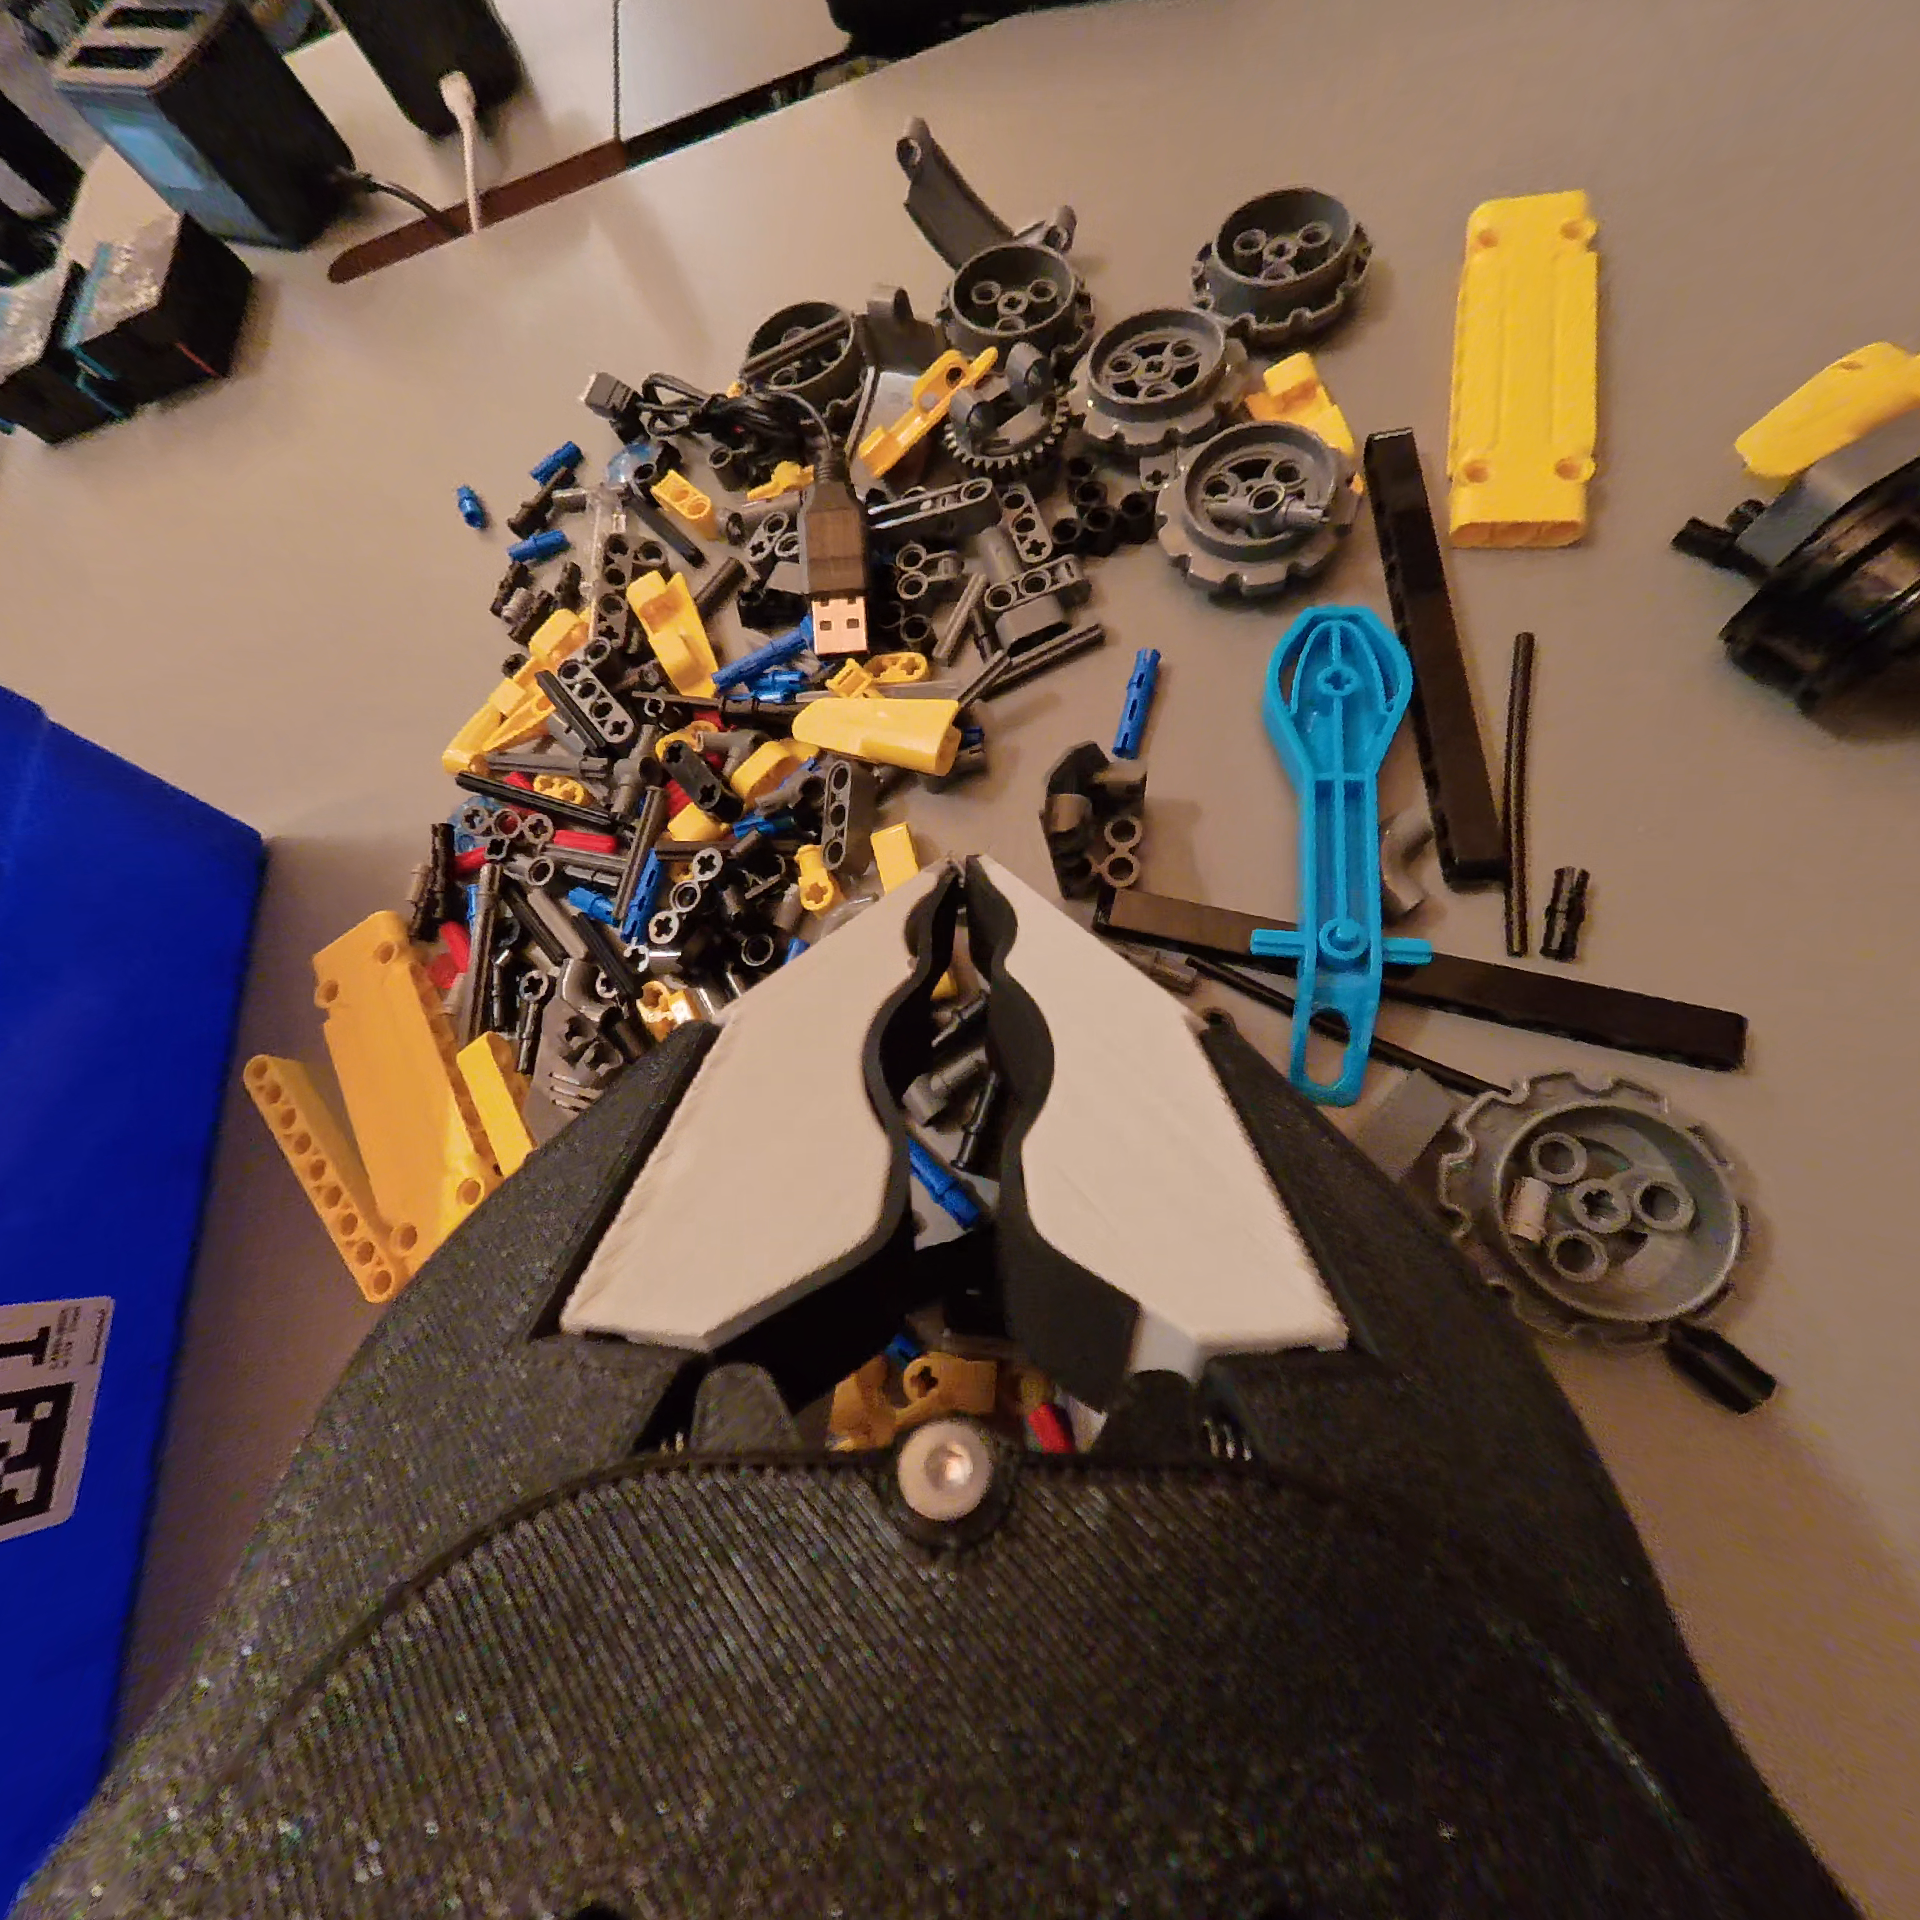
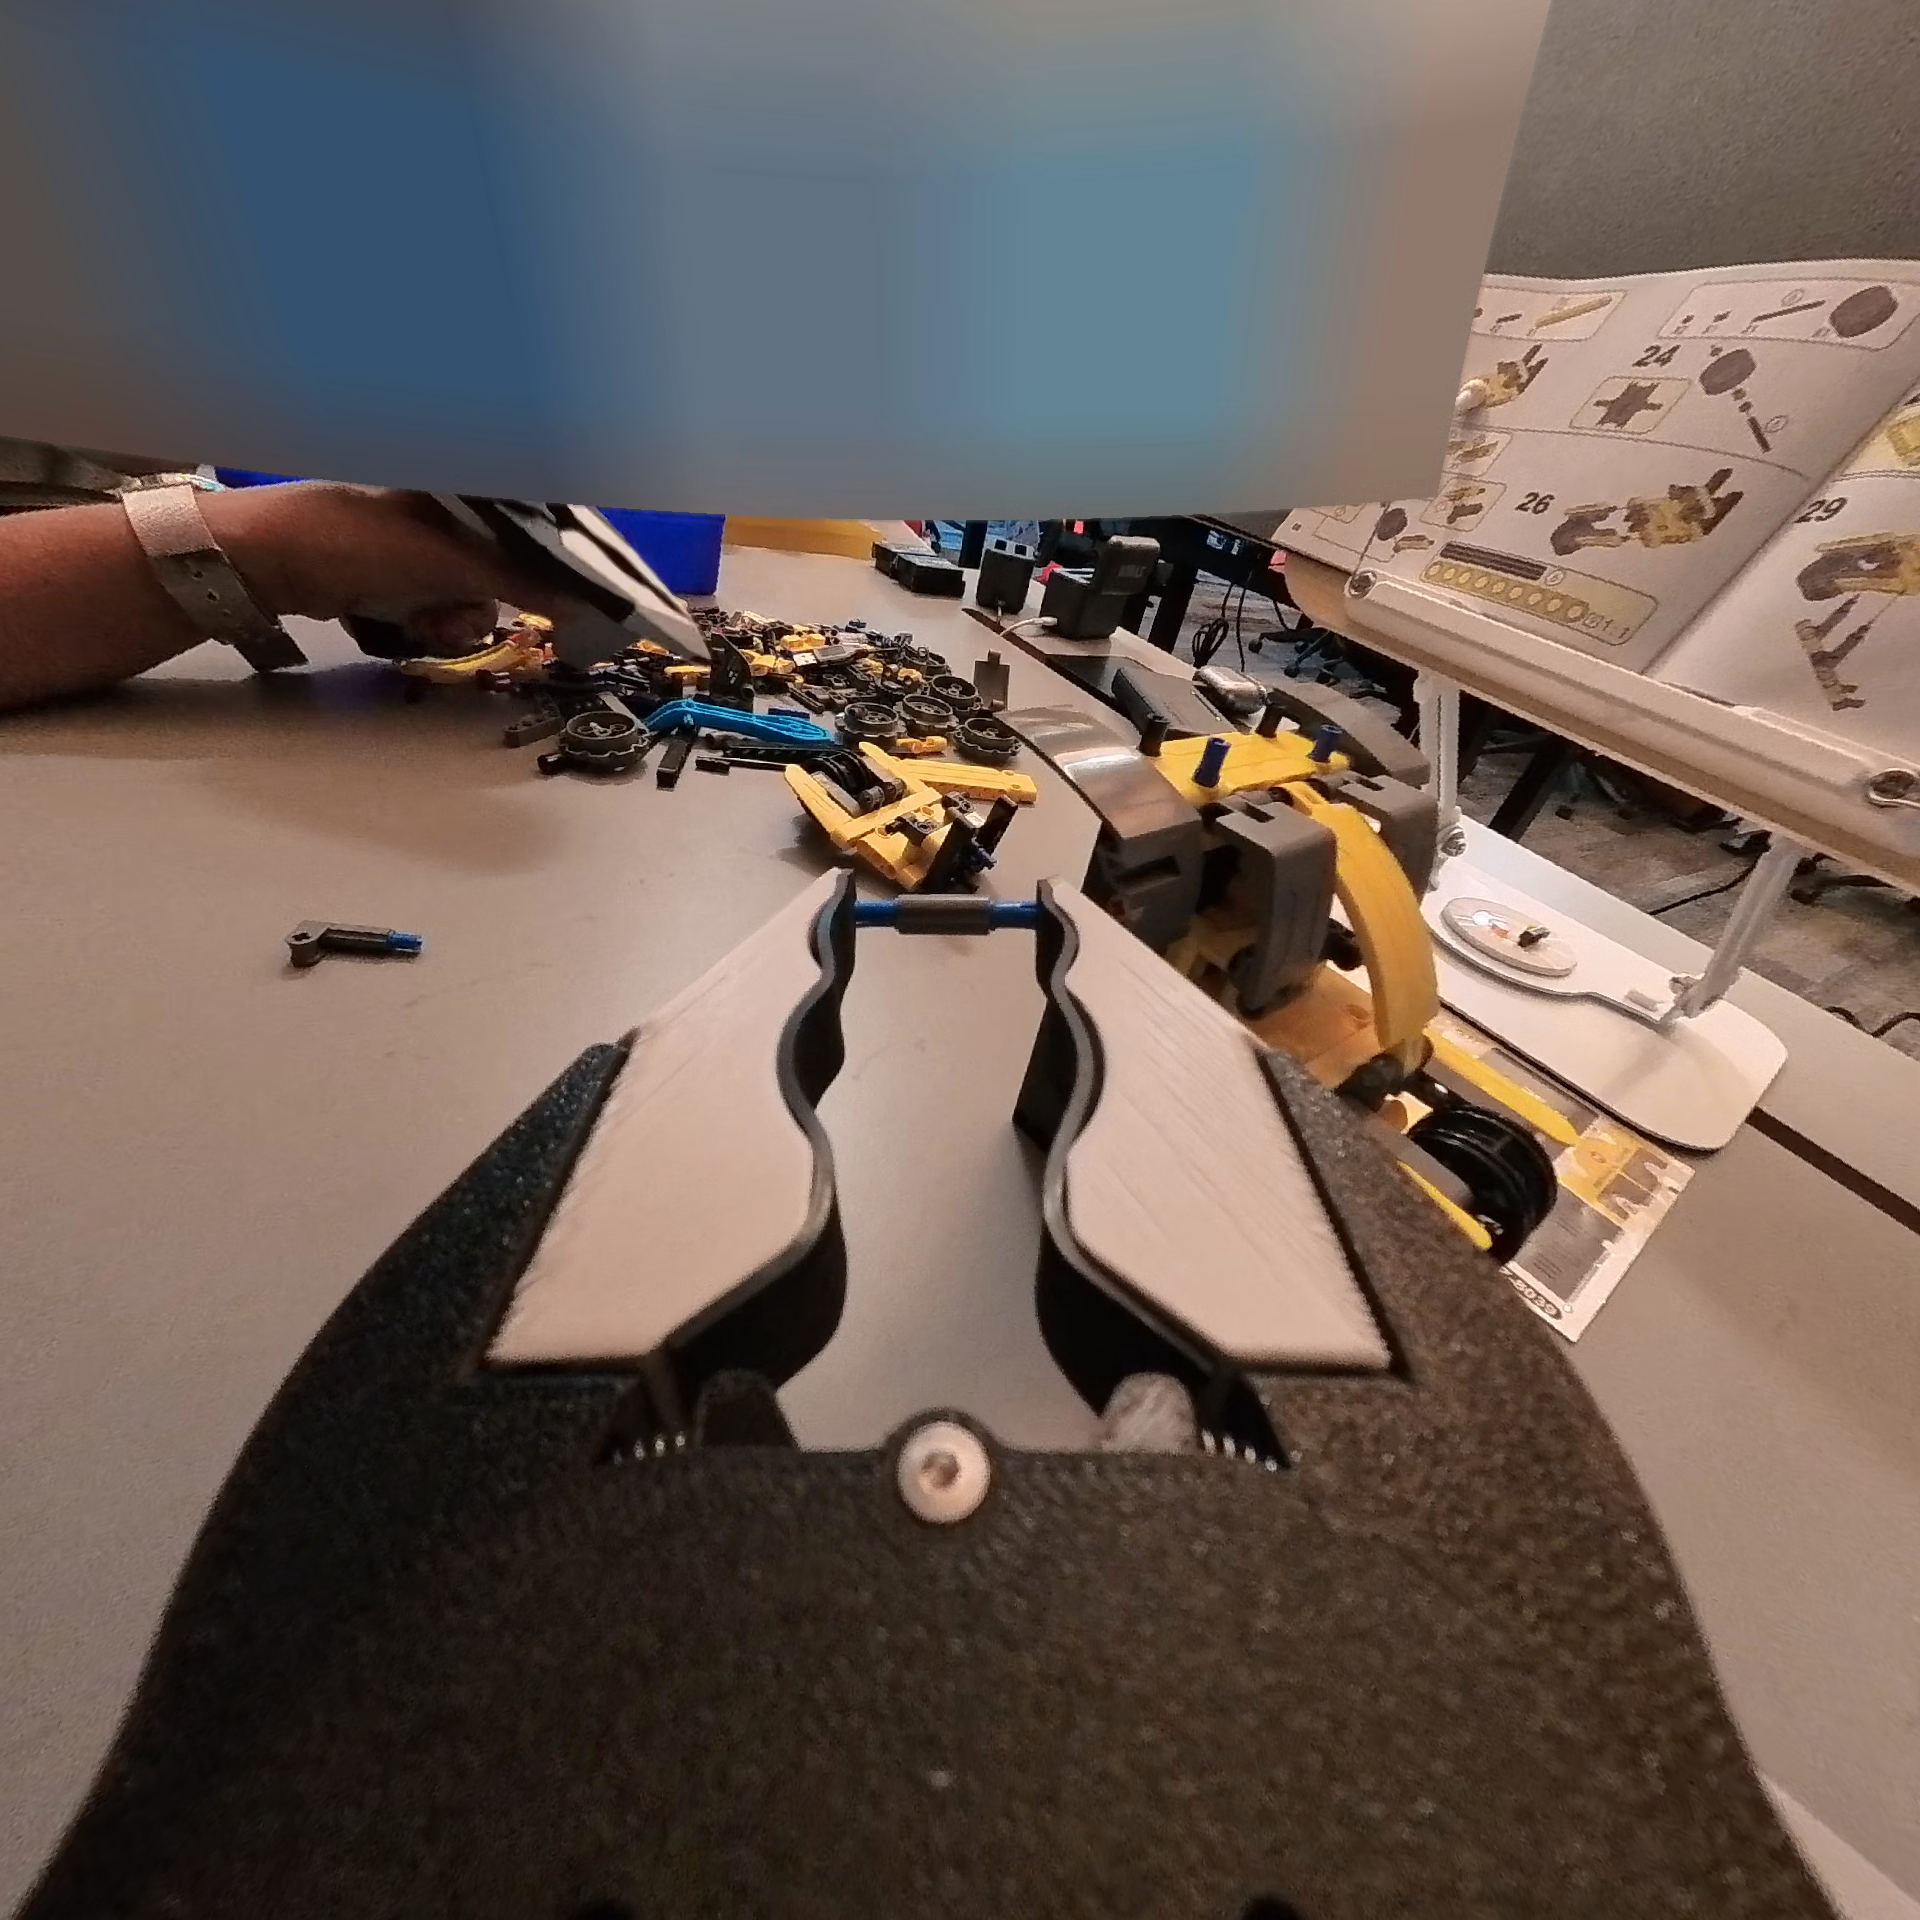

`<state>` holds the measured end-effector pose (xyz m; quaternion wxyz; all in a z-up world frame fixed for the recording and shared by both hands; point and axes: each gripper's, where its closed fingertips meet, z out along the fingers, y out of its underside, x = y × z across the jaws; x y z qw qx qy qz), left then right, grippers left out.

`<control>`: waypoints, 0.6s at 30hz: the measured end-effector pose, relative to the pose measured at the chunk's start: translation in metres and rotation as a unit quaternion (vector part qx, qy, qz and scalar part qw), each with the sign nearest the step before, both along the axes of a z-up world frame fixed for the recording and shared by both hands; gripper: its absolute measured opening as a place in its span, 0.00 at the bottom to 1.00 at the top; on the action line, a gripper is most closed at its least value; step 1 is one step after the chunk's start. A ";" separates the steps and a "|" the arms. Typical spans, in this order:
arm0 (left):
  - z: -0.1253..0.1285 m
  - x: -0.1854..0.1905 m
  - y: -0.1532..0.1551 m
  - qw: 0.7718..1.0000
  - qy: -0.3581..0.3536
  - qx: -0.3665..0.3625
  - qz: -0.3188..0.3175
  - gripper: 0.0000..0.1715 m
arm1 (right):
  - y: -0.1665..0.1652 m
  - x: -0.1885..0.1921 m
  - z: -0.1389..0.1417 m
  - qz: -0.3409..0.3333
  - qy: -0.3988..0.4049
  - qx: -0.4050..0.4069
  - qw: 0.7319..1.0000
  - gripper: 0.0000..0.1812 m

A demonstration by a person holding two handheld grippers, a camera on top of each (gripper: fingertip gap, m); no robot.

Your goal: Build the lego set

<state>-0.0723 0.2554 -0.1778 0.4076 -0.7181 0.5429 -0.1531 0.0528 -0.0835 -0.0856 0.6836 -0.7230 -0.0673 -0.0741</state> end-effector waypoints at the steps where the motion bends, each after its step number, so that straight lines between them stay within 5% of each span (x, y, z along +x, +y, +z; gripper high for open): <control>1: -0.002 0.000 -0.001 1.000 0.001 -0.006 -0.002 0.00 | 0.000 0.000 0.000 0.000 0.000 0.000 1.000 0.19; 13: -0.010 -0.001 -0.003 1.000 0.016 -0.020 -0.001 0.07 | 0.000 -0.003 -0.001 0.003 -0.010 -0.002 1.000 0.19; 18: -0.012 -0.002 -0.003 0.999 0.020 -0.027 -0.001 0.00 | -0.001 0.000 0.000 0.003 0.003 0.001 1.000 0.19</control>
